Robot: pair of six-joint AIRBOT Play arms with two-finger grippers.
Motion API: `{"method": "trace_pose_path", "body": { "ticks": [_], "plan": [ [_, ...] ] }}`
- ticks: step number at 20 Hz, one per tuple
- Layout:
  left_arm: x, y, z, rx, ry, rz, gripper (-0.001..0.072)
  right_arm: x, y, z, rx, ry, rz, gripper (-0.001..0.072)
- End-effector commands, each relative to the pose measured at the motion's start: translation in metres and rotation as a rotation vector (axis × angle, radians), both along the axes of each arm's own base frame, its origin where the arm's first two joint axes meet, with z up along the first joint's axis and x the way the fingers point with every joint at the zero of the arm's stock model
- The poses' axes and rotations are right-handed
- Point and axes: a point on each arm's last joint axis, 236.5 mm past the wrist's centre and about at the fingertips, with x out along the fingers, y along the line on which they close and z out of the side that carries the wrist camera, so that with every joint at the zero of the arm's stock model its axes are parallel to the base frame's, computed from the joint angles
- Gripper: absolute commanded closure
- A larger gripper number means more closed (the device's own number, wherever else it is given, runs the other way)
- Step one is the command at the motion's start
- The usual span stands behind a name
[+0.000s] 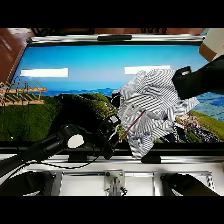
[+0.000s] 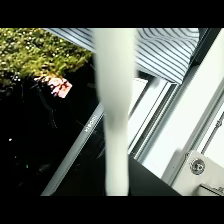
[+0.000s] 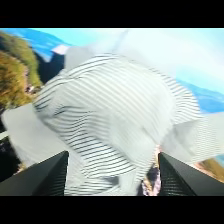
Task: Fold the shirts.
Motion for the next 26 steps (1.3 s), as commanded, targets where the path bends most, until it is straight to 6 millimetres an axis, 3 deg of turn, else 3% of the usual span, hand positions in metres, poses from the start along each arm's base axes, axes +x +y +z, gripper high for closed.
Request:
{"method": "trace_pose_path", "body": {
  "ticks": [1,4,8,11,17,18,19,20,26],
  "plan": [
    [0.0,0.0,0.0,0.001,-0.002,-0.003,0.0644,-0.021,-0.04,-0.012,-0.037,0.107,-0.127,0.0054],
    [0.0,0.0,0.0,0.001,-0.002,-0.003,0.0644,-0.013,-0.057,-0.04,-0.019,0.2,-0.158,0.0054],
    [0.0,0.0,0.0,0.001,-0.003,-0.003,0.0644,-0.004,-0.017,-0.112,0.185,0.415,-0.017,0.0054],
    [0.0,0.0,0.0,0.001,-0.002,-0.003,0.0643,0.017,0.012,-0.138,0.249,0.385,0.096,0.0054],
    [-0.003,0.002,-0.001,0.01,0.012,-0.003,0.0643,0.038,0.021,-0.189,0.245,0.485,0.107,0.0056],
    [-0.003,0.002,-0.002,0.012,0.014,-0.004,0.0643,0.037,0.027,-0.192,0.261,0.511,0.125,0.0144],
    [-0.003,0.002,-0.002,0.013,0.019,0.003,0.0644,0.034,0.032,-0.193,0.28,0.528,0.134,0.0424],
    [-0.003,0.003,-0.002,0.013,0.022,0.009,0.0643,0.031,0.035,-0.192,0.299,0.54,0.134,0.0611],
    [-0.003,0.002,-0.002,0.011,0.021,0.012,0.0643,-0.024,0.078,-0.15,0.433,0.575,0.305,0.0617]
  ]
}}
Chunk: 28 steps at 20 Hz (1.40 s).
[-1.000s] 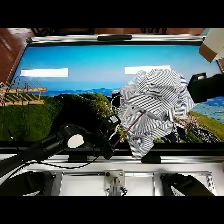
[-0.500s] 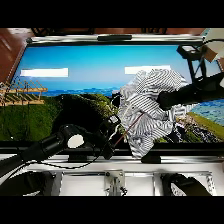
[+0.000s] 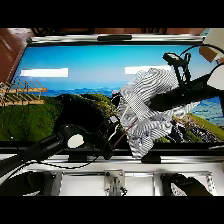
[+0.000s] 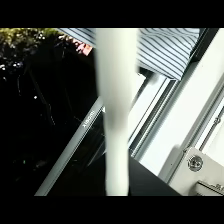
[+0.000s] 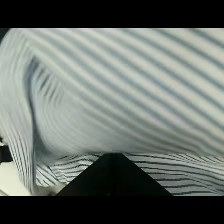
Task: Fold the shirts.
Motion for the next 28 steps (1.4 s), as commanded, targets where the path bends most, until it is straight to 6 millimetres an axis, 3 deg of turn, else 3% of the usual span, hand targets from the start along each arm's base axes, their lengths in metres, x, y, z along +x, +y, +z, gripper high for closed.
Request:
{"method": "trace_pose_path", "body": {
  "ticks": [1,2,3,7,9,11,12,13,14,15,17,19,22,24,28],
  "plan": [
    [0.0,0.0,0.0,0.0,0.001,0.001,0.0643,-0.032,0.026,0.023,0.087,-0.001,0.092,0.0606],
    [-0.001,0.001,0.0,0.002,0.002,0.0,0.0643,-0.032,0.025,0.031,0.09,-0.037,0.089,0.0373],
    [-0.001,0.001,-0.001,0.005,0.005,-0.002,0.0643,-0.029,0.021,0.043,0.094,-0.087,0.076,0.0062],
    [-0.002,0.002,-0.001,0.008,0.007,-0.005,0.0643,-0.009,-0.016,0.13,0.103,-0.343,-0.042,0.0052],
    [-0.003,0.002,-0.001,0.01,0.007,-0.009,0.0643,0.019,-0.064,0.166,0.005,-0.518,-0.204,0.0053],
    [-0.007,0.005,-0.003,0.027,0.013,-0.037,0.0643,0.047,-0.128,0.166,-0.177,-0.577,-0.378,0.0058],
    [-0.011,0.008,-0.005,0.039,0.019,-0.056,0.0643,0.057,-0.156,0.15,-0.266,-0.535,-0.434,0.0082],
    [-0.015,0.01,-0.006,0.051,0.024,-0.074,0.0644,0.065,-0.165,0.132,-0.301,-0.473,-0.441,0.0083],
    [-0.016,0.013,-0.007,0.06,0.028,-0.081,0.0643,0.074,-0.164,0.111,-0.322,-0.413,-0.383,0.0083],
    [-0.017,0.016,-0.01,0.079,0.022,-0.097,0.0643,0.08,-0.15,0.092,-0.359,-0.39,-0.2,0.0083],
    [-0.017,0.03,-0.017,0.142,-0.001,-0.147,0.0643,0.082,-0.112,0.064,-0.454,-0.457,0.382,0.0082],
    [-0.014,0.041,-0.021,0.195,-0.027,-0.173,0.0643,0.078,-0.079,0.049,-0.469,-0.535,0.78,0.0082],
    [-0.005,0.038,-0.011,0.193,-0.074,-0.2,0.0643,0.076,-0.056,0.037,-0.463,-0.545,0.935,0.0082],
    [0.003,0.032,0.001,0.177,-0.109,-0.199,0.0643,0.064,-0.046,0.028,-0.407,-0.496,0.985,0.0083],
    [0.018,0.025,0.021,0.163,-0.204,-0.248,0.0644,0.062,-0.045,0.013,-0.399,-0.462,1.046,0.0083]
  ]
}}
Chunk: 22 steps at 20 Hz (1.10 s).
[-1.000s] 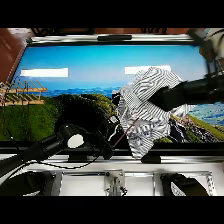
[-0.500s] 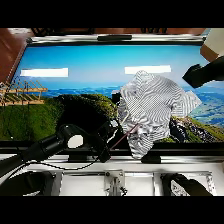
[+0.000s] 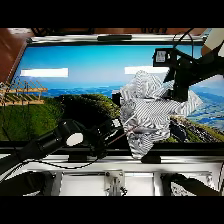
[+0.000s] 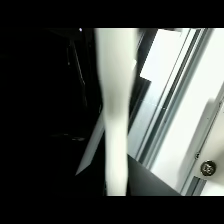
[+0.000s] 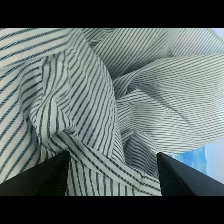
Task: Fold the shirts.
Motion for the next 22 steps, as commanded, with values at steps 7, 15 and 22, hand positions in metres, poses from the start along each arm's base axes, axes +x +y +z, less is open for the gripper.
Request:
{"method": "trace_pose_path", "body": {
  "ticks": [7,15,22],
  "plan": [
    [0.061,0.036,0.02,0.09,-0.155,0.028,0.0644,-0.014,0.015,-0.01,0.016,0.061,0.124,0.0083],
    [0.073,0.056,0.016,0.128,-0.151,0.037,0.0644,-0.007,0.019,0.071,0.074,-0.272,0.086,0.0083],
    [0.078,0.053,0.028,0.121,-0.174,0.032,0.0644,-0.003,-0.014,0.023,-0.077,-0.144,0.037,0.0082]
  ]
}}
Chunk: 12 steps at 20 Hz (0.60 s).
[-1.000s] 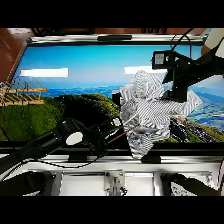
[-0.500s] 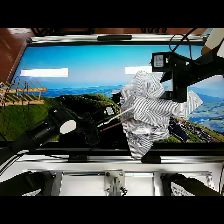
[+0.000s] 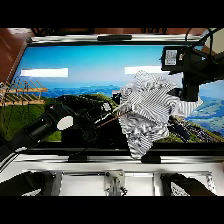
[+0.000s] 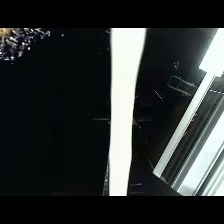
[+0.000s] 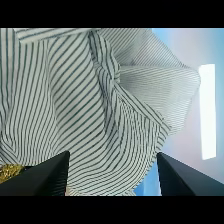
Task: Fold the shirts.
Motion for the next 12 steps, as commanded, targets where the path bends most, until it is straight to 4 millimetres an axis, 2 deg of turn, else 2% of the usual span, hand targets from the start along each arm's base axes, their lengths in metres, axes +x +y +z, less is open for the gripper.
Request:
{"method": "trace_pose_path", "body": {
  "ticks": [1,3,6,7,9,11,12],
  "plan": [
    [0.001,0.0,0.005,0.001,-0.009,-0.006,0.0644,0.004,-0.008,-0.033,-0.049,0.096,-0.013,0.0082],
    [0.001,0.002,0.005,0.008,-0.008,-0.011,0.0644,0.013,-0.01,-0.055,-0.068,0.144,-0.02,0.0082],
    [-0.001,0.003,0.004,0.016,-0.006,-0.027,0.0644,0.041,-0.007,-0.068,-0.062,0.11,-0.036,0.0083],
    [-0.001,0.003,0.005,0.016,-0.009,-0.029,0.0644,0.043,-0.007,-0.073,-0.064,0.121,-0.033,0.0082],
    [0.003,0.004,0.007,0.016,-0.032,-0.032,0.0644,0.032,-0.003,-0.086,-0.069,0.199,0.004,0.0082],
    [0.018,0.006,0.011,0.026,-0.101,-0.032,0.0644,0.022,-0.004,-0.095,-0.08,0.262,0.025,0.009],
    [0.024,0.01,0.013,0.038,-0.129,-0.029,0.0644,0.019,-0.004,-0.096,-0.081,0.274,0.027,0.0228]
  ]
}}
